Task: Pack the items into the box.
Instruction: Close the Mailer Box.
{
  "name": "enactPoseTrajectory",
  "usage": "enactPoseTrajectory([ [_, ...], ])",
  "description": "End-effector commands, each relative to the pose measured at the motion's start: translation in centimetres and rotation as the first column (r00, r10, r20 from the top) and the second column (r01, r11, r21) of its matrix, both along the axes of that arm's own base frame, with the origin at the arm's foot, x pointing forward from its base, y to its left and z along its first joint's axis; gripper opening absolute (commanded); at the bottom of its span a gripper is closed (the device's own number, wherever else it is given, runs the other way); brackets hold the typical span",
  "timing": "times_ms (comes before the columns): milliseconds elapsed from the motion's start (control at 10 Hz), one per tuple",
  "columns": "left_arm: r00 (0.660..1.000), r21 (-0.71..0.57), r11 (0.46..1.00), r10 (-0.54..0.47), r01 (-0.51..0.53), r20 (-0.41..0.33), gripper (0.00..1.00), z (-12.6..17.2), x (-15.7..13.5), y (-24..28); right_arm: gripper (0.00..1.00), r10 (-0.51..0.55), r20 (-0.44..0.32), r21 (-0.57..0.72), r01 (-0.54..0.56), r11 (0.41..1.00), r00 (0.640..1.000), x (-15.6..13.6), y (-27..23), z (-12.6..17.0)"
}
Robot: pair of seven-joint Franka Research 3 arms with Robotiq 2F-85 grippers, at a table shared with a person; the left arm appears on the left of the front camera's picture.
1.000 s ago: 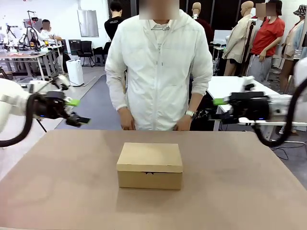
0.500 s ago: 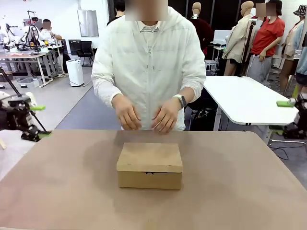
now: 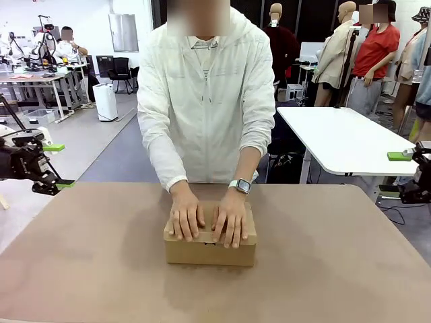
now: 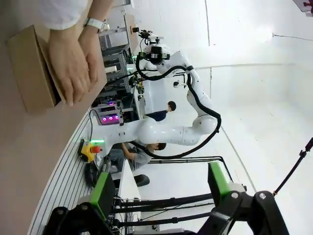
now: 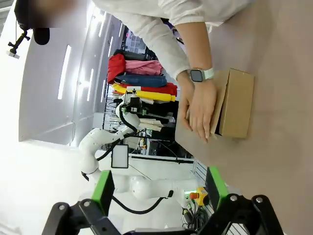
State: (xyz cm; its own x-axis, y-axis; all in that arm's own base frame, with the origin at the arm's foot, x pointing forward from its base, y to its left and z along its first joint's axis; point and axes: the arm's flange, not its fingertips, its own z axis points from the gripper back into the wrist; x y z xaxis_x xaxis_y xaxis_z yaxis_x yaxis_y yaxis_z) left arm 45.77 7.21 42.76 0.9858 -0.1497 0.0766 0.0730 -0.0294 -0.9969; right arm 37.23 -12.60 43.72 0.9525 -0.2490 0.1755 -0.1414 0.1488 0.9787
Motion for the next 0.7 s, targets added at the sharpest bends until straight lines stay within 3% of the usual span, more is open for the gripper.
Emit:
enactPoseTrajectory([
  [0,1.0,-0.017,1.0,-0.002,0.002,0.02,1.0,-0.02,-0.06,0.05,1.0,-0.004,0.013,0.028,0.004,1.0,1.0,-0.04,0.06,0.51],
  [600,1.0,-0.017,1.0,-0.002,0.002,0.02,1.0,-0.02,-0.06,0.05,1.0,-0.004,0.013,0.028,0.004,1.0,1.0,-0.04,0.06,0.51],
])
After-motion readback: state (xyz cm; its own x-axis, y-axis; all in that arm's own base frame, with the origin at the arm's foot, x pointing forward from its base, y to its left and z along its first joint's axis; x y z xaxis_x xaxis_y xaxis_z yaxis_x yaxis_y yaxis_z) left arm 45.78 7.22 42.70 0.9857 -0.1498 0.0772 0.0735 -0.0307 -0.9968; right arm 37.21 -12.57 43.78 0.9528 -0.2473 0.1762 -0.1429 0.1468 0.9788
